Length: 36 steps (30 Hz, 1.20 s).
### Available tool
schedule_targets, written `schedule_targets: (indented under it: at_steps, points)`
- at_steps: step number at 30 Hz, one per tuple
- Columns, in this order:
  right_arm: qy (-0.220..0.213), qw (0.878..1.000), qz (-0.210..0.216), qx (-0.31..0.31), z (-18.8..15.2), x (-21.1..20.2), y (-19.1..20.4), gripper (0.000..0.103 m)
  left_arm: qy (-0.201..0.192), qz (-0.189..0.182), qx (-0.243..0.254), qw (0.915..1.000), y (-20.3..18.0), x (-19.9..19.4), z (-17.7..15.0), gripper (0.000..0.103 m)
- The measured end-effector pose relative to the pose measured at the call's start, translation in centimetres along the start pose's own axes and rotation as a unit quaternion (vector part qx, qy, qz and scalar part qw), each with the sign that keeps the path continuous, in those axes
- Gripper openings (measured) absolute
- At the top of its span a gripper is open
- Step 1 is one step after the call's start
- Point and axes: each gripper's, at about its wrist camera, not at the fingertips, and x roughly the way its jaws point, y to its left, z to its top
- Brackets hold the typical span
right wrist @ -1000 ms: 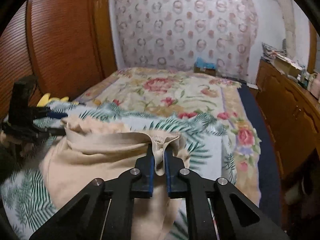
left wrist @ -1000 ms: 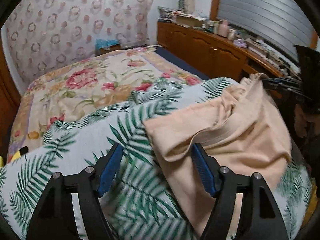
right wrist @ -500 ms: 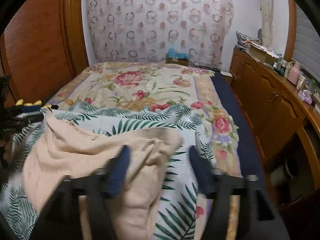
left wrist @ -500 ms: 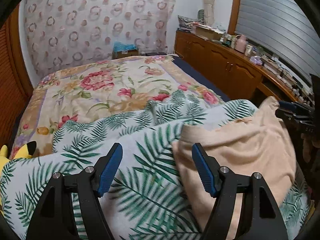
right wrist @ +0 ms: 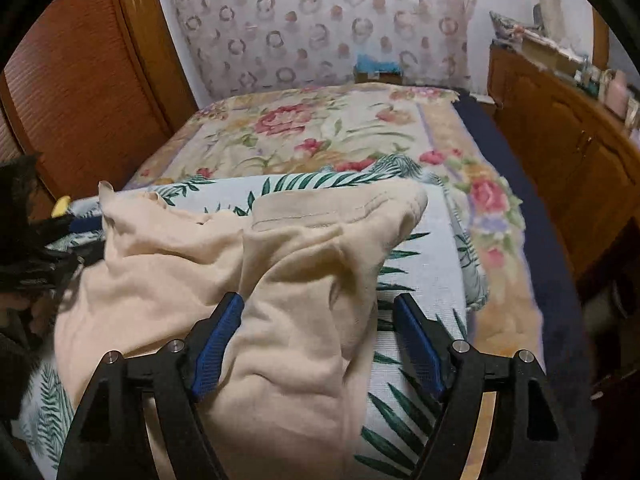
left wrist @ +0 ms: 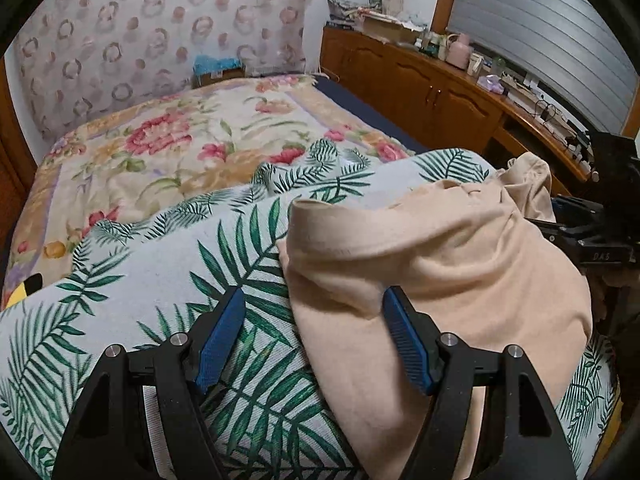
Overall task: Fold small clothes
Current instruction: 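Grasp the folded shirt with both grippers and lift it off the quilt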
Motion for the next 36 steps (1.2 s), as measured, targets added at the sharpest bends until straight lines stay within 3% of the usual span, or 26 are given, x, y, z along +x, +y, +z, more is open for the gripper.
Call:
schedule_targets:
  at_steps: [3,6,8,10,12,14,17,26,36]
  points:
    - [-0.001,1.0,0.004,-0.014,0.4,0.5,-0.1,0.078,-0.001,0.0,0.006,1.0,-0.3,0.3,0.3,0.073]
    - [-0.003,0.999,0.017,-0.033,0.5,0.8,0.1,0.064,-0.003,-0.009,0.013,0.9999,-0.6,0.6,0.6,0.07]
    - [-0.003,0.999,0.02,-0.042,0.4,1.1,0.1,0.058,-0.005,-0.016,0.017,0.9997,-0.7,0.6,0.8,0.054]
    - [-0.004,0.998,0.034,-0.043,0.1,1.6,-0.1,0.04,-0.004,-0.027,0.016,0.9995,-0.9,0.7,1.0,0.044]
    - [-0.003,0.998,0.049,-0.043,-0.1,2.0,-0.4,0.027,-0.002,-0.051,0.015,0.9986,-0.8,0.8,1.2,0.022]
    - [-0.004,0.997,0.059,-0.044,-0.2,2.2,-0.6,0.023,0.0,-0.058,0.009,0.9983,-0.8,0.7,1.3,0.016]
    - [-0.019,0.997,0.056,-0.044,-0.4,1.7,-0.7,0.019,-0.014,-0.057,0.012,0.9982,-1.1,-0.7,1.2,0.014]
    - [-0.115,0.99,0.054,-0.06,-0.5,-3.6,1.7,0.018,-0.109,-0.053,0.004,0.9926,-1.1,-9.8,0.0,0.013]
    - [-0.145,0.977,0.085,-0.132,1.5,-2.8,7.8,0.018,-0.169,0.016,-0.028,0.9851,4.4,-17.0,-3.2,0.013]
